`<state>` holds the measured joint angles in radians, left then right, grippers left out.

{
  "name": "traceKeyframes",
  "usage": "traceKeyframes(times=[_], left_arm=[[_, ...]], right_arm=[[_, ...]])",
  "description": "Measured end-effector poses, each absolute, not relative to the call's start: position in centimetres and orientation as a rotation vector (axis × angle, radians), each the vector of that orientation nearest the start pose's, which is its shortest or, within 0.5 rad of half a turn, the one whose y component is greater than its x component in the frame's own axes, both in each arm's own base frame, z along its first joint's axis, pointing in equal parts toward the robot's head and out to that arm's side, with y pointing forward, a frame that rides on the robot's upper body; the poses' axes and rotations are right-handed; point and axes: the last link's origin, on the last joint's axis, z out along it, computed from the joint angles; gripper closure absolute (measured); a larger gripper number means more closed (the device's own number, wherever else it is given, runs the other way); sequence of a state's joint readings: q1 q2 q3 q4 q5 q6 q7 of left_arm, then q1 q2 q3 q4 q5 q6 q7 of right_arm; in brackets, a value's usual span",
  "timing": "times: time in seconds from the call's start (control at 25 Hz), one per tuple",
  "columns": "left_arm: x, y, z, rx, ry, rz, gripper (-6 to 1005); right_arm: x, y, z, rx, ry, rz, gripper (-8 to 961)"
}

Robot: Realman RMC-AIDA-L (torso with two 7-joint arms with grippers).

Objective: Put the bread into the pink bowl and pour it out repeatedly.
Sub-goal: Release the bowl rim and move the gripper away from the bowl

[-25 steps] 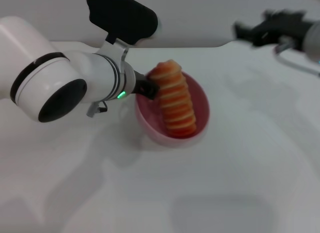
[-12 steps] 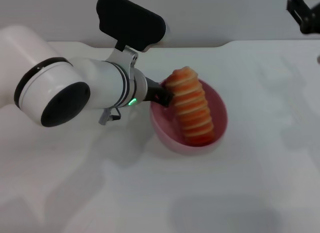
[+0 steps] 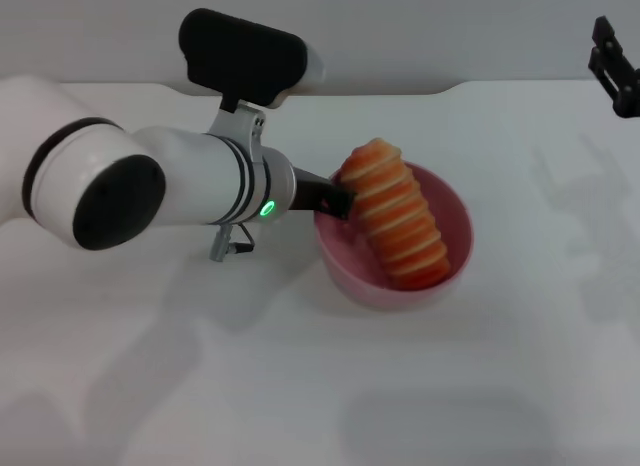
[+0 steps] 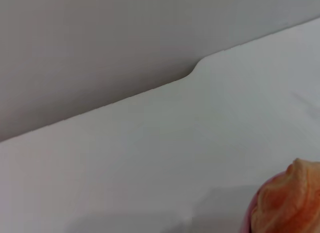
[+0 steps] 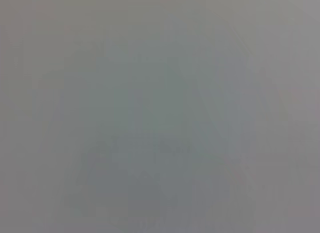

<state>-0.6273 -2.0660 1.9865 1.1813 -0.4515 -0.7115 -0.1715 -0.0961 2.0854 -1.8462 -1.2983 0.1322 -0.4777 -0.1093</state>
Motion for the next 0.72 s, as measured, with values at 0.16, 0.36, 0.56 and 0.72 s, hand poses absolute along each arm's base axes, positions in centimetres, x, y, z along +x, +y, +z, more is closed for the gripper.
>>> traceKeyframes(times=[0.16, 0.36, 0.56, 0.72], left_arm=[[-14.6, 38.0, -10.0, -2.295, -1.023, -0.076, 837], [-15.1, 38.1, -10.1, -2.287, -1.033, -0.091, 837], [-15.4, 38.2, -10.2, -2.281, -1.033, -0.102, 836], [-15.7, 38.1, -10.4, -2.277, -1.028, -0.105, 835]], right_arm=[[23.9, 31.3, 2.4, -1.659, 0.345, 0.57, 239], [24.1, 31.5, 2.3, -1.666, 0.352, 0.558, 239], [24.2, 31.5, 2.4, -1.664, 0.354, 0.554, 239], [24.3, 31.5, 2.4, -1.664, 0.356, 0.551, 240]])
